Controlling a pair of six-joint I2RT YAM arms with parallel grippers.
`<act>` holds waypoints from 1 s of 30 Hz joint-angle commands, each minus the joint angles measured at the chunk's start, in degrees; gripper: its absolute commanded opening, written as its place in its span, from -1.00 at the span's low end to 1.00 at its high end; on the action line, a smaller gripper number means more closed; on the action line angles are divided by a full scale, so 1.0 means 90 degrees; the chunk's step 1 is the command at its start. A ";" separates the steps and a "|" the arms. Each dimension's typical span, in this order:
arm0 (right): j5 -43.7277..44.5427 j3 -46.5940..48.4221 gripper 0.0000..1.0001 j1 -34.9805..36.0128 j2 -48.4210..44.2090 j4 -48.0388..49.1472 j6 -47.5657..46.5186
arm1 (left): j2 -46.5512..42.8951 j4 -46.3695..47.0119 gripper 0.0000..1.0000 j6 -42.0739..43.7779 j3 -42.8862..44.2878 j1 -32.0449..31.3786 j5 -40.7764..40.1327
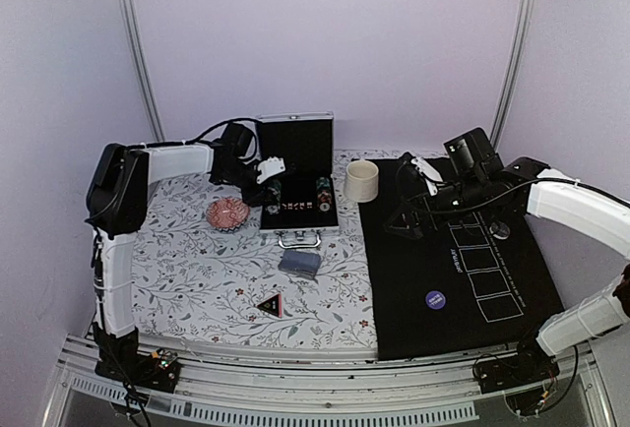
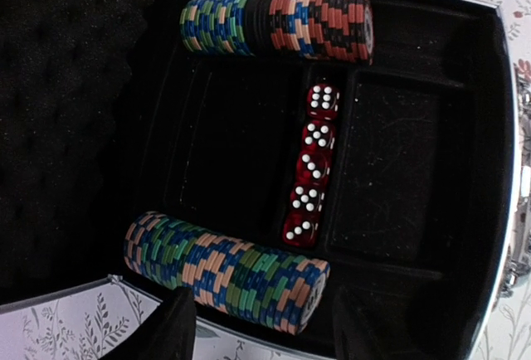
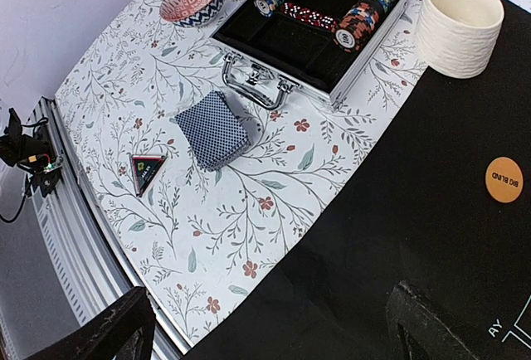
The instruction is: Distribute texas hold em gaming equipment
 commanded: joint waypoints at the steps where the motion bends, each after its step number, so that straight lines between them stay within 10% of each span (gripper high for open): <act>1: -0.0119 -0.0059 0.98 -0.0054 0.0001 0.0167 -0.0051 | 0.0288 -0.0067 0.14 -0.0102 0.0498 -0.0010 0.0016; 30: -0.0530 -0.0081 0.98 -0.0099 0.0148 0.0002 -0.0105 | 0.0384 -0.0287 0.09 0.0433 0.0205 -0.0064 -0.0225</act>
